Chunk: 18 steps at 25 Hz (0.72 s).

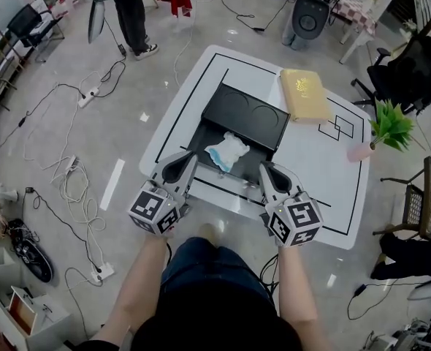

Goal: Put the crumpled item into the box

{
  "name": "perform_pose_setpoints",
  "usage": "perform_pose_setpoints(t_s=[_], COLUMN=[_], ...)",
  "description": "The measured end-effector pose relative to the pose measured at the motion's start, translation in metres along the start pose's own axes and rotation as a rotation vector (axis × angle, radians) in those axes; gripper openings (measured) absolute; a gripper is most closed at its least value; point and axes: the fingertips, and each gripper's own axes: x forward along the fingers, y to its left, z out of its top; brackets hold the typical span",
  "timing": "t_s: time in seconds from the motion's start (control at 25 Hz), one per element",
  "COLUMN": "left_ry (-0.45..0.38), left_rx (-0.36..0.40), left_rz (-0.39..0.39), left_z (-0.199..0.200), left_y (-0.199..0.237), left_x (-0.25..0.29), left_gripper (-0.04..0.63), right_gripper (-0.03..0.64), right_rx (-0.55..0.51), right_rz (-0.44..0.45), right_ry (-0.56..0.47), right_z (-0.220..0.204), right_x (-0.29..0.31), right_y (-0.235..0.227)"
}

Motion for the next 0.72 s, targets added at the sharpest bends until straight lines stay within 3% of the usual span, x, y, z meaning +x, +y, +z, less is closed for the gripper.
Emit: perform_pose_setpoints(t_s=[0.32,0.72], left_ry=[-0.007,-0.030], left_rx=[0.019,0.038], left_rz=[0.002,0.015], left_z=[0.009,0.021], left_y=[-0.028,-0.049], left_x=[-0.020,-0.047], left_gripper=[0.002,0.002], right_gripper=[0.005,0.005], right_rx=[0.051,0.021], right_rz=[-0.024,-0.030], right_ry=[-0.058,-0.127], right_z=[0.005,0.017], right_x=[-0.042,-0.084], right_y=[0.001,0.020])
